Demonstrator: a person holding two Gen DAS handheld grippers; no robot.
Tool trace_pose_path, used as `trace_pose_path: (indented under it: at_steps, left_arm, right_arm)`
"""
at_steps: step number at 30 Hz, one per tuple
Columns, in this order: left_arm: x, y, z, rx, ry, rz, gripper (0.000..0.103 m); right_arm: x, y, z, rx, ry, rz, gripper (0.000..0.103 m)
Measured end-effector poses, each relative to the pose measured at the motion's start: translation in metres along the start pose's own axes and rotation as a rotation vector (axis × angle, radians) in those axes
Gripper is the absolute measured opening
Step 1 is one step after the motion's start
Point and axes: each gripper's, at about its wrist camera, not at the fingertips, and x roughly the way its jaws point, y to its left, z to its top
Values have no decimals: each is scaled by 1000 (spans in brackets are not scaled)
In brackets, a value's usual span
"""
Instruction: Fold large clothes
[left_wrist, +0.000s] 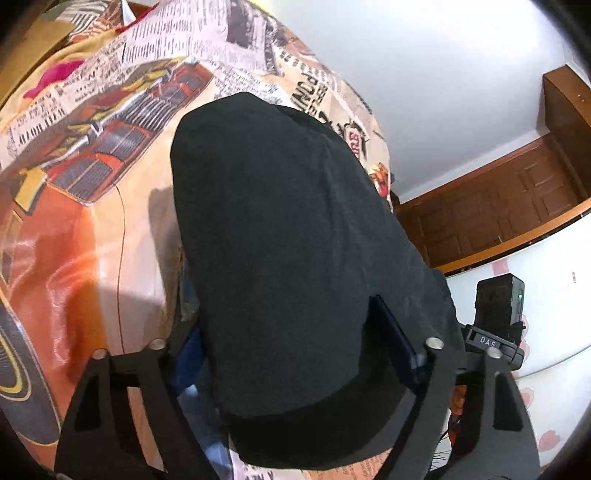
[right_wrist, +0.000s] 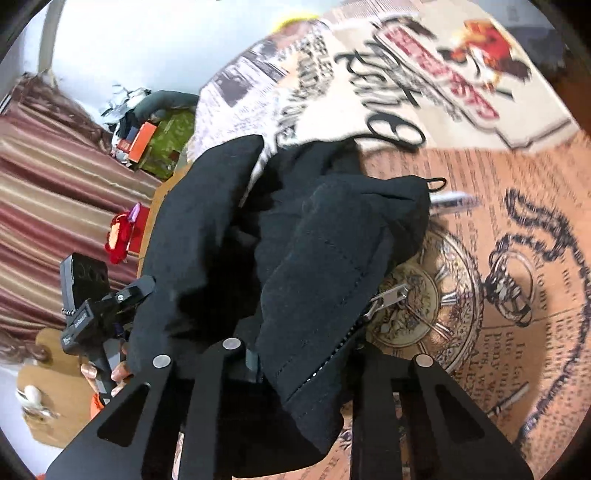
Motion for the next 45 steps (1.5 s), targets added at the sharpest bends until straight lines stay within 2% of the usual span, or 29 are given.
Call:
trace_pose_path:
  at_steps: [5, 8, 11, 16, 20, 25, 29, 30, 32, 34, 35, 37, 40, 42, 45]
  left_arm:
    - [-32, -20, 6, 62, -56, -7, 75]
    - [-60, -30, 18, 117, -116, -3, 73]
    - [-87, -32, 38, 146, -166, -9, 71]
    - [-126, -35, 75, 215, -247, 39, 71]
    - [-150, -15, 111, 222, -300, 64, 71]
    - [-146, 31, 148, 186, -299, 90, 71]
    - [-116, 91, 170, 114, -258, 147, 71]
    - [-107, 103, 171, 93, -246, 171, 71]
    - [-81, 134, 173, 46, -198, 278, 70]
    - [-57, 155, 169, 48, -139, 392, 70]
    - [-52, 162, 163, 68, -150, 417, 71]
    - [-57, 167, 157, 80, -185, 370, 71]
    - [-61, 170, 156, 52, -172, 363, 71]
    - [-65, 161, 152, 51, -172, 393, 70]
    - [-76, 137, 143, 107, -190, 459, 70]
  right_arm:
    - [-18, 25, 9, -69, -47, -3, 17]
    - [-19, 43, 20, -100, -71, 9, 17]
    - [-17, 65, 33, -140, -109, 26, 17]
    - [0, 108, 57, -204, -159, 53, 17]
    - [22, 131, 73, -240, -175, 72, 17]
    - [71, 147, 94, -241, -151, 78, 16]
    - [127, 145, 103, -222, -94, 52, 16]
    - [146, 141, 105, -209, -70, 45, 16]
    - [179, 129, 106, -192, -23, 14, 16]
    - [211, 118, 103, -167, 33, -29, 18]
    - [220, 114, 100, -159, 51, -40, 18]
    - [227, 107, 95, -152, 30, -60, 25]
    - [221, 103, 93, -157, 29, -82, 31]
    - [214, 104, 91, -158, 35, -115, 35]
    - [189, 105, 88, -154, 33, -145, 36]
